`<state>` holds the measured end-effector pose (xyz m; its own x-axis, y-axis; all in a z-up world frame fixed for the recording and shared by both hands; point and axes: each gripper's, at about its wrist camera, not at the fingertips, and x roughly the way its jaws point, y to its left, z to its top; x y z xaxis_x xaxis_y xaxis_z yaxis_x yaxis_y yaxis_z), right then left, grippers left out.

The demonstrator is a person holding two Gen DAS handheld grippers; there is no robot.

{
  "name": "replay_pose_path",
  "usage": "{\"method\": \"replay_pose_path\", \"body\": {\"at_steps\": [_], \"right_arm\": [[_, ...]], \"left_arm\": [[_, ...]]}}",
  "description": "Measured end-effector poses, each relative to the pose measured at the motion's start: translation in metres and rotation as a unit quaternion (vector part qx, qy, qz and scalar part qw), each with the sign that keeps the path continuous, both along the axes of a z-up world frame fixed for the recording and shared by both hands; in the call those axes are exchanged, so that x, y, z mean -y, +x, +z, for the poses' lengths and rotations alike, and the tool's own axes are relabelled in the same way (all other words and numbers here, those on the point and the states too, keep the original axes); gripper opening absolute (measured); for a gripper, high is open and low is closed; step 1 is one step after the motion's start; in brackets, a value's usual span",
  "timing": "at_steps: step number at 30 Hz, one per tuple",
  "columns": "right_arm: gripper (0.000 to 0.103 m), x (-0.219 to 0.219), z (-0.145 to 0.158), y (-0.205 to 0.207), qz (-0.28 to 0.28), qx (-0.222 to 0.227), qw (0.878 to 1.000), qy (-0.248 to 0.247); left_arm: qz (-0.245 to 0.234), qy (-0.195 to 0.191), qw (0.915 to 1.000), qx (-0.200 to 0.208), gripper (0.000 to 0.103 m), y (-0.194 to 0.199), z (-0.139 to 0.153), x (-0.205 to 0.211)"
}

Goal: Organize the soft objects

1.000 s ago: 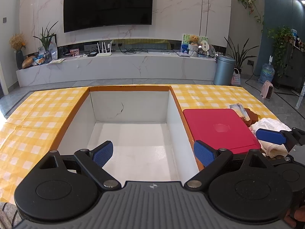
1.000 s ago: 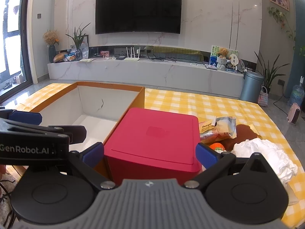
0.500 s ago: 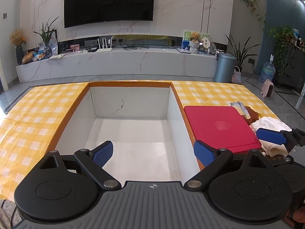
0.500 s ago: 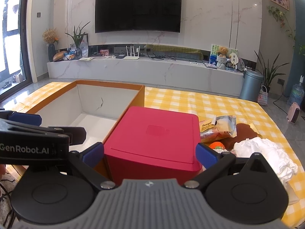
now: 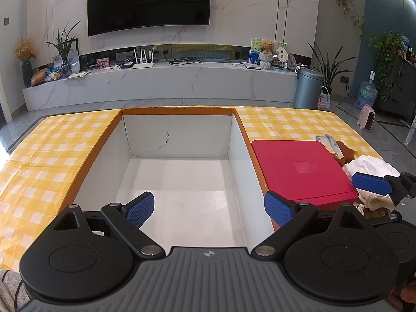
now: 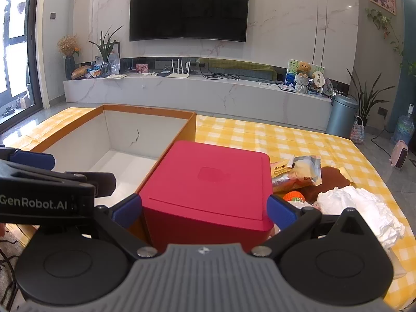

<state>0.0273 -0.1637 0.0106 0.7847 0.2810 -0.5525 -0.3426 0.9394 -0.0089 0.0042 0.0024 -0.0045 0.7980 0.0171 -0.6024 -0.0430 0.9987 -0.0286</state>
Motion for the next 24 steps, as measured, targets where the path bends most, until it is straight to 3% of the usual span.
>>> {"method": "replay_pose_path", "body": {"at_steps": [18,24], "right_arm": [[0.100,0.0014,0.0020,-0.0005,0.003,0.003,1.000,-0.007],[0.100,0.0032,0.0079,-0.0054,0.007,0.023,0.999,-0.023]], "left_arm": [[0.003,-0.008,1.0000,-0.002,0.103,-0.0011,0.0007,-0.0009],[0.000,-0.009,1.0000,-0.001,0.103,-0.0027,0.0044,0.0032]]}}
